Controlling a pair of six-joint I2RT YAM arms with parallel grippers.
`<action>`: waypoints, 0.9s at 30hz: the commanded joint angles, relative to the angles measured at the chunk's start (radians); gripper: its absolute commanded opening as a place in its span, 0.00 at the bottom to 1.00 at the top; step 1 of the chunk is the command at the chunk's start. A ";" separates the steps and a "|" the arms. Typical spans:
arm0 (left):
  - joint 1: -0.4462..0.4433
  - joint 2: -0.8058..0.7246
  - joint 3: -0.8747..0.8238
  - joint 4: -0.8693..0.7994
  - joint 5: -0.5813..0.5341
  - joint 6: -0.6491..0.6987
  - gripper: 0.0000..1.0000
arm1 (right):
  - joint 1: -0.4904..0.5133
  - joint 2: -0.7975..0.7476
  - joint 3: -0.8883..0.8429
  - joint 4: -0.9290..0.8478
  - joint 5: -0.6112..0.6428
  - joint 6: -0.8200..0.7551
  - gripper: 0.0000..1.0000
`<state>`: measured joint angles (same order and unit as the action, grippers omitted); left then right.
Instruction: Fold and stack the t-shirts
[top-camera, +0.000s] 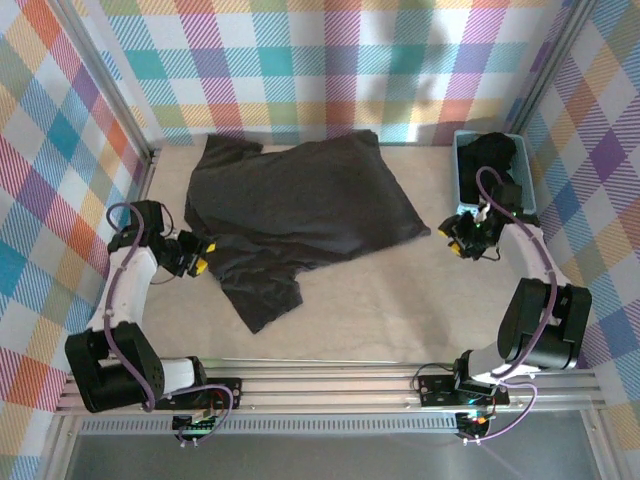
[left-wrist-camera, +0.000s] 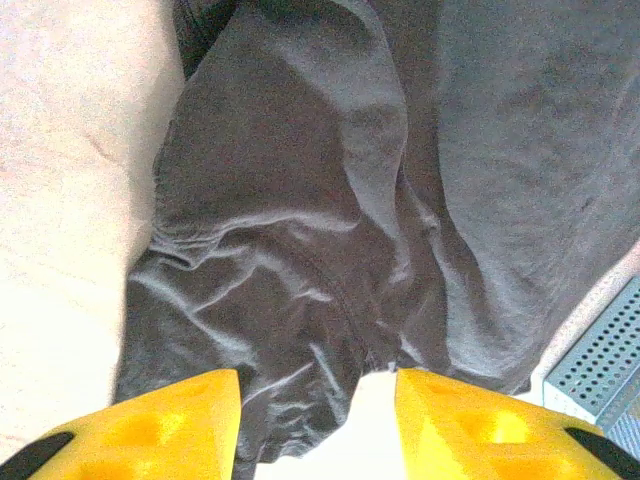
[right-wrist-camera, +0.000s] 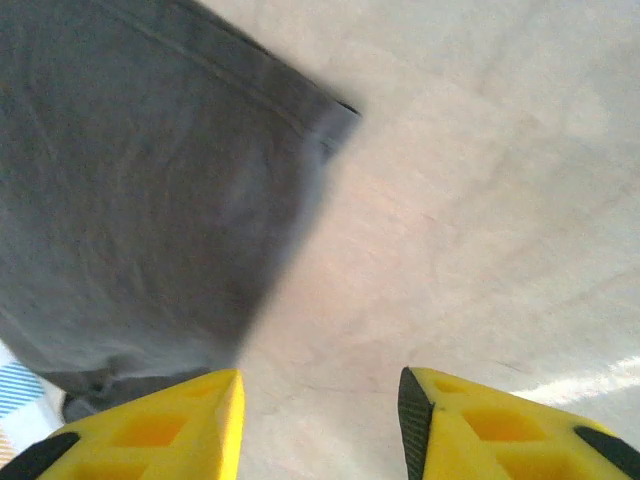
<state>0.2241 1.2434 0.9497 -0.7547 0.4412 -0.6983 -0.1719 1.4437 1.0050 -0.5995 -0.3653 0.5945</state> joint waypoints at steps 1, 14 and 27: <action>-0.006 -0.069 -0.033 0.054 -0.011 0.039 0.44 | 0.076 -0.107 -0.024 0.031 0.055 -0.069 0.45; -0.354 0.279 0.131 0.176 -0.189 -0.131 0.30 | 0.264 0.323 0.243 0.206 0.078 -0.107 0.25; -0.480 0.025 -0.202 0.125 -0.321 -0.221 0.29 | 0.245 0.542 0.402 0.061 0.252 -0.196 0.25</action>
<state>-0.2478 1.2911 0.7750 -0.6292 0.1570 -0.9051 0.0780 1.9369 1.3727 -0.4915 -0.1341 0.4313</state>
